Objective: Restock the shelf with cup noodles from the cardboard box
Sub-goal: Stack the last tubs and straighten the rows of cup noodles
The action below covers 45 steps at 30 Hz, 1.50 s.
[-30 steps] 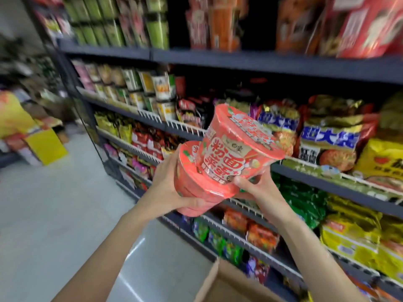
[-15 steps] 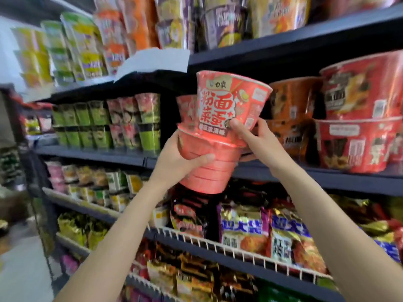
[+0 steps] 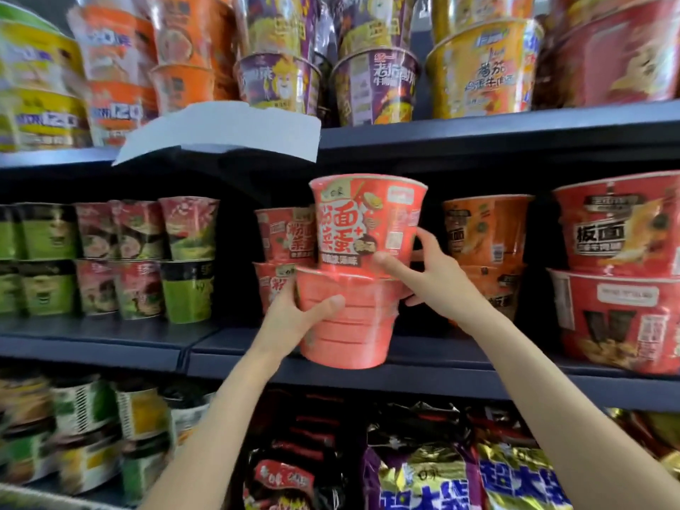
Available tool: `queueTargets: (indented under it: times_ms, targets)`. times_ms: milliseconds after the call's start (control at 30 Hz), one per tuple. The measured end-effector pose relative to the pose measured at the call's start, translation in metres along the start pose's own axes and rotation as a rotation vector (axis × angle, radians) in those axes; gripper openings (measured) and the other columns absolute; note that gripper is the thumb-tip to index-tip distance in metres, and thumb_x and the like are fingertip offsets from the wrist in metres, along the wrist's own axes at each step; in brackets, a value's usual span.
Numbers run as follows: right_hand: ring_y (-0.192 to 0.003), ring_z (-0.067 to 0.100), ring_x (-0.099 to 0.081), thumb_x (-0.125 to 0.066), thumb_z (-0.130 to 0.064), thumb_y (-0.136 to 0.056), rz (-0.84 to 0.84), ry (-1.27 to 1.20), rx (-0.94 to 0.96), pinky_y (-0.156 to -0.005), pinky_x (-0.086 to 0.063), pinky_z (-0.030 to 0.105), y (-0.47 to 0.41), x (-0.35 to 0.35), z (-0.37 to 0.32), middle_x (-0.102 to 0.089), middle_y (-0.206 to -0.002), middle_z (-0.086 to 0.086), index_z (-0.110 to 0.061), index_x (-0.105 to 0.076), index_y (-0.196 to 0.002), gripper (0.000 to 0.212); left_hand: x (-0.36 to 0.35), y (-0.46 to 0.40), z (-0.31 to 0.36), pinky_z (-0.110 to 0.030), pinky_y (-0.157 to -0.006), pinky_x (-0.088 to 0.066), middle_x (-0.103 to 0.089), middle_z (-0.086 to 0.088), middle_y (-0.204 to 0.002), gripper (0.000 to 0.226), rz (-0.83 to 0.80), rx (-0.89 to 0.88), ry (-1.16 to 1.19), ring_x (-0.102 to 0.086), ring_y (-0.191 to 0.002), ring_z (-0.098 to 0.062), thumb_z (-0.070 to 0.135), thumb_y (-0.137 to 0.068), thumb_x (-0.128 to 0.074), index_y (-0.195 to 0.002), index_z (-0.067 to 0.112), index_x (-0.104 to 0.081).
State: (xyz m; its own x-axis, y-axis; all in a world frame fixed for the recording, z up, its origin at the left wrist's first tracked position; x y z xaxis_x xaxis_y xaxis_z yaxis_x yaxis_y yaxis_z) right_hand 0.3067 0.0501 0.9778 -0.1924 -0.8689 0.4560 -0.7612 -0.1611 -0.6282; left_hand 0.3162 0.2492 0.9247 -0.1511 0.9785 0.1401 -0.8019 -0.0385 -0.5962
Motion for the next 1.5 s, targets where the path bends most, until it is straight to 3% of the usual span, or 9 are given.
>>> queueTargets:
  times_ms: [133,300,500,733,800,933,1167,1367,1500]
  targets:
    - [-0.107,0.005,-0.058,-0.069,-0.064,-0.065,-0.129,-0.031,0.073,-0.094,-0.050,0.034,-0.016,-0.050,-0.020,-0.056,-0.112,-0.022,-0.039,-0.024,-0.143,0.093,0.055,-0.015,-0.013,-0.022,-0.080,-0.049,-0.066,0.008,-0.109,0.090,0.034,0.015,0.045,-0.063,-0.097,-0.005,0.069,-0.030,-0.077,-0.109,0.031,-0.055]
    - [-0.119,0.006,-0.050,-0.070,-0.053,-0.076,-0.178,0.022,0.116,-0.091,-0.037,0.022,-0.044,-0.102,-0.025,-0.051,-0.135,-0.011,-0.030,-0.018,-0.147,0.090,0.084,-0.027,-0.029,-0.016,-0.075,-0.043,-0.059,0.017,-0.105,0.082,0.071,0.059,-0.074,-0.058,-0.100,-0.003,0.054,-0.048,-0.083,-0.118,0.032,-0.046]
    - [-0.135,0.017,-0.039,-0.070,-0.044,-0.081,-0.138,0.001,0.082,-0.103,-0.034,0.028,-0.055,-0.125,-0.004,-0.037,-0.149,-0.001,-0.025,-0.009,-0.151,0.095,0.093,-0.030,-0.040,-0.035,-0.104,-0.035,-0.034,0.004,-0.148,0.109,0.153,0.004,-0.127,-0.040,-0.126,-0.012,0.039,-0.065,-0.076,-0.147,0.042,-0.005]
    - [-0.136,0.010,-0.030,-0.064,-0.037,-0.088,-0.055,0.045,0.161,-0.103,-0.028,0.019,-0.026,-0.119,0.005,-0.026,-0.152,-0.004,-0.027,-0.015,-0.150,0.079,0.084,-0.008,-0.028,-0.035,-0.107,-0.028,-0.029,0.003,-0.152,0.086,0.380,-0.125,-0.431,-0.028,-0.136,-0.012,0.042,-0.081,-0.067,-0.149,0.029,-0.015]
    - [-0.130,0.007,-0.036,-0.061,-0.033,-0.090,-0.008,0.077,0.221,-0.095,-0.034,0.008,-0.012,-0.102,0.002,-0.032,-0.147,-0.006,-0.027,-0.026,-0.147,0.067,0.072,0.007,-0.014,-0.039,-0.108,-0.031,-0.033,-0.004,-0.149,0.069,0.486,-0.240,-0.577,-0.028,-0.136,-0.020,0.037,-0.086,-0.063,-0.145,0.021,-0.029]
    - [-0.113,0.008,-0.052,-0.058,-0.027,-0.092,0.138,0.272,0.385,-0.089,-0.050,0.032,0.028,-0.054,-0.003,-0.050,-0.130,-0.009,-0.025,-0.051,-0.130,0.039,0.024,0.039,0.024,-0.028,-0.100,-0.035,-0.052,-0.007,-0.128,0.044,0.543,-0.567,-0.604,-0.044,-0.119,-0.020,0.030,-0.085,-0.054,-0.124,0.011,-0.052]
    - [-0.069,0.012,-0.066,-0.051,-0.022,-0.092,0.283,0.599,0.586,-0.052,-0.053,0.034,0.118,0.077,0.021,-0.070,-0.080,-0.004,-0.017,-0.068,-0.108,0.023,-0.125,0.081,0.088,-0.025,-0.088,-0.042,-0.067,-0.003,-0.099,0.022,0.322,-0.924,-0.577,-0.059,-0.095,-0.020,0.016,-0.087,-0.056,-0.105,0.007,-0.065]
    - [-0.068,0.011,-0.057,-0.053,-0.017,-0.091,0.520,0.631,0.468,-0.059,-0.049,0.030,0.170,0.237,0.095,-0.067,-0.088,-0.005,-0.016,-0.069,-0.100,0.019,-0.270,0.095,0.110,-0.033,-0.090,-0.042,-0.064,-0.004,-0.111,0.032,0.192,-0.871,-0.731,-0.057,-0.105,-0.025,0.027,-0.087,-0.056,-0.114,0.011,-0.062]
    - [-0.103,0.022,-0.058,-0.057,-0.017,-0.088,0.406,0.689,0.340,-0.075,-0.053,0.036,0.158,0.310,0.160,-0.061,-0.114,0.001,-0.014,-0.063,-0.113,0.026,-0.347,0.091,0.127,-0.037,-0.098,-0.036,-0.059,-0.002,-0.122,0.038,0.211,-0.854,-0.882,-0.050,-0.117,-0.024,0.033,-0.087,-0.056,-0.121,0.017,-0.057]
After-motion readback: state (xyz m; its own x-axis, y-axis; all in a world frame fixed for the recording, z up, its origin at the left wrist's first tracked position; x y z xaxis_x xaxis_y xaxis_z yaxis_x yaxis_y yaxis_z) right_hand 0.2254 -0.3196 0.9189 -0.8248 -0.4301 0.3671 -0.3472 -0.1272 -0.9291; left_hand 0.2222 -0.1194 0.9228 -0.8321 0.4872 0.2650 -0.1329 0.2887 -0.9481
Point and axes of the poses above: each hand's wrist, its own y-axis away from the middle knuckle, its own x-axis out of the back of the hand, z = x × y, the point moved 7 cm from there along -y, towards the middle knuckle
